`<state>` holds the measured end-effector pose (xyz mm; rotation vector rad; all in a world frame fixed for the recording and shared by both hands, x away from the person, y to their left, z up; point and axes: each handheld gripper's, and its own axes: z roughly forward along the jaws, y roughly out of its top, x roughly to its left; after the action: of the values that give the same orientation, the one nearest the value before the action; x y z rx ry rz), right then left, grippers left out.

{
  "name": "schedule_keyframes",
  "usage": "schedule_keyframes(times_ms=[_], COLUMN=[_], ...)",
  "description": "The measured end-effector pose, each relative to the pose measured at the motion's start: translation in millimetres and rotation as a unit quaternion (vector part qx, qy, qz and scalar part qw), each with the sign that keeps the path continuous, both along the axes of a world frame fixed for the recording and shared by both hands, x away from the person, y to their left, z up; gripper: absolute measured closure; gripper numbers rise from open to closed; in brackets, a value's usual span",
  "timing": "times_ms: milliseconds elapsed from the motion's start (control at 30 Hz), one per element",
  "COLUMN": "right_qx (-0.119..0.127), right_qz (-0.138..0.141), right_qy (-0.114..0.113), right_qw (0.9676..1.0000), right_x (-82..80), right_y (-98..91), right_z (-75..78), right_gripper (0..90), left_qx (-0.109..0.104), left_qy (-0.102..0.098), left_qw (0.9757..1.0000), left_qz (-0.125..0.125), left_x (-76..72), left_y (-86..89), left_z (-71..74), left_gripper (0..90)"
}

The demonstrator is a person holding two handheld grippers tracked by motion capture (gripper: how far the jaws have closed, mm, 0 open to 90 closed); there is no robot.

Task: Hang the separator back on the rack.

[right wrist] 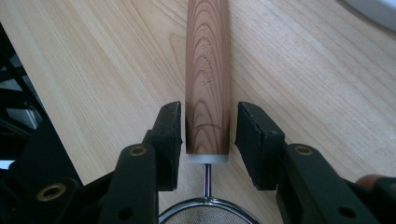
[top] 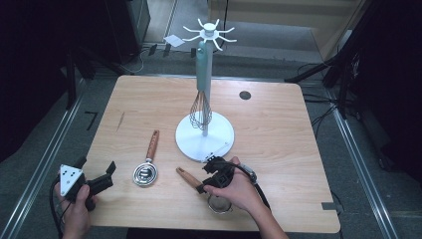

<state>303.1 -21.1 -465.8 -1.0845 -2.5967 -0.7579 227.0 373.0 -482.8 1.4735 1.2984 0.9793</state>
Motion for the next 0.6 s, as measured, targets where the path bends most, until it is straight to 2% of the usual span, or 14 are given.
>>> schedule_keyframes(times_ms=[167, 233, 400, 600], right_qx=[-0.009, -0.020, -0.022, -0.012], right_qz=[0.005, 0.015, 0.022, 0.017], right_qy=[0.004, -0.001, -0.008, -0.038], right_qw=[0.9999, 0.9997, 0.9995, 0.9991], right_x=[-0.2, -1.4, -3.7, -5.5], right_y=[4.0, 5.6, 6.5, 0.9], right_z=[-2.4, -3.4, -2.6, 3.2], right_gripper=[65.9, 69.7, 70.6, 70.8], left_qx=[0.000, 0.000, 0.000, 0.000], left_qy=[0.000, 0.000, 0.000, 0.000], left_qw=[1.0000, 1.0000, 1.0000, 1.0000], left_qz=[0.000, 0.000, -0.001, -0.001], left_x=[0.0, 0.0, -0.1, 0.0], left_y=[0.0, 0.1, 0.2, 0.1], left_z=[0.0, 0.0, 0.1, 0.0], left_gripper=[1.5, 1.5, 1.5, 1.5])
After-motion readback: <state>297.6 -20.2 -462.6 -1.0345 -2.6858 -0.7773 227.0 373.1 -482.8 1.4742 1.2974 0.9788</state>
